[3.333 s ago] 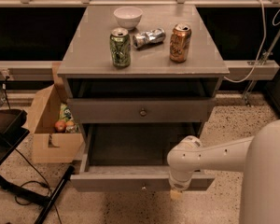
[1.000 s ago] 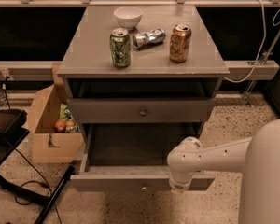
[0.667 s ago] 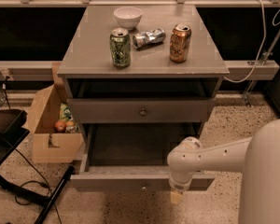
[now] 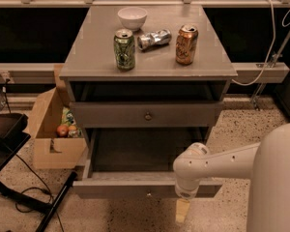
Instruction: Open middle drawer
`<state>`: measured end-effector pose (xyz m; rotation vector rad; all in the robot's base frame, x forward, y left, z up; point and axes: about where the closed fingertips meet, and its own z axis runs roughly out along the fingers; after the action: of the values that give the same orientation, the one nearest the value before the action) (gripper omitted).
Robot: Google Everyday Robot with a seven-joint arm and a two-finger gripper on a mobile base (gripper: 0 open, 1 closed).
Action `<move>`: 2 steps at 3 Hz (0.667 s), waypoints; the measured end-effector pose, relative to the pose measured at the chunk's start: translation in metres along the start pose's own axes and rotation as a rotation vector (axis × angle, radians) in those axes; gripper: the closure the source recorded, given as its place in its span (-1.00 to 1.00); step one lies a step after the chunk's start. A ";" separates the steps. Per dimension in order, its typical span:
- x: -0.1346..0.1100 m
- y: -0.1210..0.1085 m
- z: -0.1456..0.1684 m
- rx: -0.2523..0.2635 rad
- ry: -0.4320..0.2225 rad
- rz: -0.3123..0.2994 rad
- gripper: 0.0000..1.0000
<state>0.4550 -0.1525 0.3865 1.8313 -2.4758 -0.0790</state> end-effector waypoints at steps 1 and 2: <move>0.000 0.000 0.000 0.000 0.000 0.000 -1.00; 0.013 -0.037 -0.029 0.031 -0.050 0.003 -1.00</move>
Offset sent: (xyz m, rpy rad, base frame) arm 0.0966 -0.0546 0.0646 0.1067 -0.1273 -0.0110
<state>0.4890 -0.1763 0.4130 1.8606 -2.5267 -0.0876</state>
